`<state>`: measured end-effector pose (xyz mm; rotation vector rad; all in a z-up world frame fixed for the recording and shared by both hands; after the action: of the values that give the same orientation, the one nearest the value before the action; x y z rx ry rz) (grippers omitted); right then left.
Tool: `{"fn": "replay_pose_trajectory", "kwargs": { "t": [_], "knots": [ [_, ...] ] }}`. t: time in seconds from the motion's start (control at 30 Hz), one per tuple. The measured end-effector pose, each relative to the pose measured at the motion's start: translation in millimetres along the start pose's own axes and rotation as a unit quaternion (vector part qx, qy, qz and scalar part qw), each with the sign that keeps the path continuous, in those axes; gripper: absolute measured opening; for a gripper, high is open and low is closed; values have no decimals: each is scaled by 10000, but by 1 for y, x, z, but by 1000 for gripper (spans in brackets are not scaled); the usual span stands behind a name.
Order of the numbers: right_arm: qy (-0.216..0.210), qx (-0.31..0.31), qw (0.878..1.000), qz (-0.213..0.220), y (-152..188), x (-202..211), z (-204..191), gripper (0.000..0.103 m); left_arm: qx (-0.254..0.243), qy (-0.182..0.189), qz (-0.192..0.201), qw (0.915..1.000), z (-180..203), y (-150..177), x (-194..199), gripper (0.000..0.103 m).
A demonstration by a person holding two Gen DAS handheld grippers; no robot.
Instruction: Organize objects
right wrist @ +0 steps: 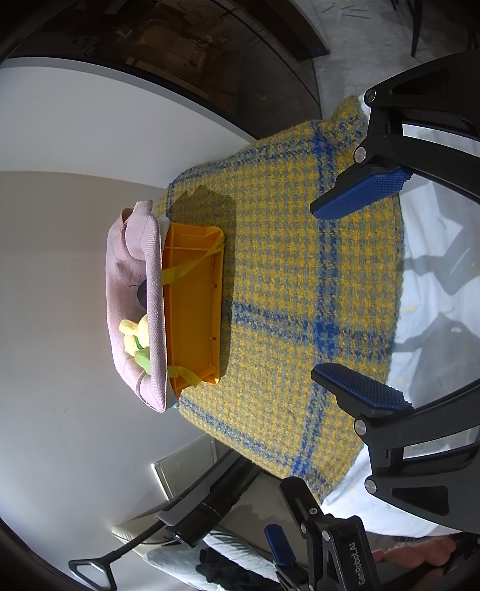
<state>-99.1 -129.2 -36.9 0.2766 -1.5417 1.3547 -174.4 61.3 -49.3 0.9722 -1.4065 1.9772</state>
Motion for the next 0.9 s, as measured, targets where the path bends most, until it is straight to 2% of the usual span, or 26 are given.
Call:
{"fn": "replay_pose_trajectory", "kwargs": {
  "t": [0.9],
  "knots": [
    [-34, 12, 10000, -13, -1, -2, 3, 80, -115, 51, -98, 9999, -1, 2, 0, 103]
  ]
}}
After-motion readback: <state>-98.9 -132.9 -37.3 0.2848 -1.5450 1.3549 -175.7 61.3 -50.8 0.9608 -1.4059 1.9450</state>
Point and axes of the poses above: each gripper's, at about its wrist camera, not at the fingertips, and x roughly against the way its jaws point, z to its right, y to its underside, the point moved 8 cm from there along -x, roughly the way its jaws point, and after that the axes turned 6 degrees about y, right-handed, at the moved point
